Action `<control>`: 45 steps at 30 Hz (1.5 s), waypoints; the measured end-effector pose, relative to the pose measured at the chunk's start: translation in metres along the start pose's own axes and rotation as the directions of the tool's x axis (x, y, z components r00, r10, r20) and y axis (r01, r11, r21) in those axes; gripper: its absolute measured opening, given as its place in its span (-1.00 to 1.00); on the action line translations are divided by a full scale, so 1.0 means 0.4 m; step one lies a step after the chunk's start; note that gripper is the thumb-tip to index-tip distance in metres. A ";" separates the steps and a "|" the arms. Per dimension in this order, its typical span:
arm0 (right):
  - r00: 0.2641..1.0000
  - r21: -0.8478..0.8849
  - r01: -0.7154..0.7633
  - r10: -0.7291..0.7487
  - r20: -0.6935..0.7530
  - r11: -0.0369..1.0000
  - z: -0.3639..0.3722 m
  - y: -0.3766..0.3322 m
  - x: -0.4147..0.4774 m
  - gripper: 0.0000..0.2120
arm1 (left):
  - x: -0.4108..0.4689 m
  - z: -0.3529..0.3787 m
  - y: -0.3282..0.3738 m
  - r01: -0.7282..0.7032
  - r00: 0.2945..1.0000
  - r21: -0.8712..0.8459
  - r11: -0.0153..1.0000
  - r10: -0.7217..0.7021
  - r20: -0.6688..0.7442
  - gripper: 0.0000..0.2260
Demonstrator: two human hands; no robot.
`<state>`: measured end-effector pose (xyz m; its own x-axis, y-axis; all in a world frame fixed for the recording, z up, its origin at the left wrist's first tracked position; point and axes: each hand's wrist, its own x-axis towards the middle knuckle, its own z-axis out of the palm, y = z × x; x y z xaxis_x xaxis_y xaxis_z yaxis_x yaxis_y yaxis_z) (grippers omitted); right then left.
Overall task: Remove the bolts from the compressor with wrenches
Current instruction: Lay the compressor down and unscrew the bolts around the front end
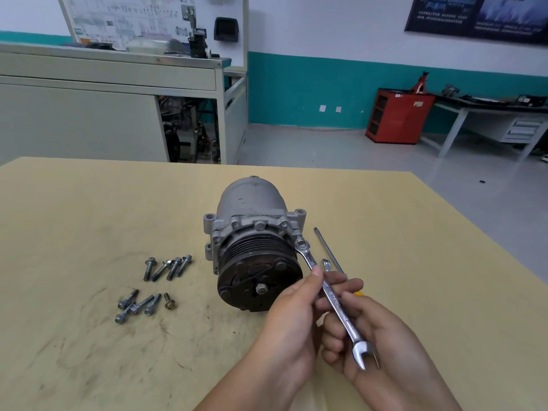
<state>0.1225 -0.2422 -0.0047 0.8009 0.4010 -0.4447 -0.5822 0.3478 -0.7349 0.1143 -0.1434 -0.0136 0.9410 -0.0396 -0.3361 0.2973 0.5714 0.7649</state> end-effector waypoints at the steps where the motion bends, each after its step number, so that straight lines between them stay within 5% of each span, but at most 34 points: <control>1: 1.000 0.039 -0.024 0.023 0.019 0.999 -0.001 -0.005 -0.002 -0.66 | 0.001 0.001 0.000 0.000 1.000 0.002 1.000 0.000 0.007 -0.65; 7: 0.984 0.265 -0.149 0.115 0.139 0.953 0.001 -0.017 -0.006 -0.85 | 0.003 -0.001 0.001 0.049 0.998 0.023 0.999 -0.050 0.037 -0.62; 10: 0.966 0.341 -0.189 0.111 0.235 0.921 0.007 -0.022 -0.014 -0.58 | 0.004 -0.002 0.001 0.060 0.995 -0.039 0.997 -0.057 0.084 -0.65; 13: 0.957 0.414 -0.208 0.097 0.272 0.886 0.005 -0.025 -0.016 -0.52 | 0.010 -0.002 0.001 0.069 0.990 -0.129 0.989 -0.052 0.132 -0.63; 31: 0.977 0.440 -0.146 0.058 0.207 0.886 0.020 -0.043 -0.029 -0.45 | 0.015 0.013 0.003 0.214 0.963 -0.453 0.866 -0.108 0.249 -0.80; 36: 0.995 0.313 -0.084 0.061 0.084 0.946 0.022 -0.042 -0.025 -0.83 | 0.013 0.017 0.001 0.146 0.975 -0.324 0.935 -0.082 0.205 -0.67; 45: 1.000 0.226 -0.025 0.021 0.022 0.974 0.043 -0.032 -0.026 -0.82 | 0.004 0.006 0.011 0.055 0.998 -0.143 0.988 -0.057 -0.006 -0.64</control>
<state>0.1191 -0.2362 0.0184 0.7853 0.4269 -0.4483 -0.6188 0.5205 -0.5883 0.1176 -0.1430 -0.0095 0.9218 -0.0674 -0.3819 0.3225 0.6800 0.6585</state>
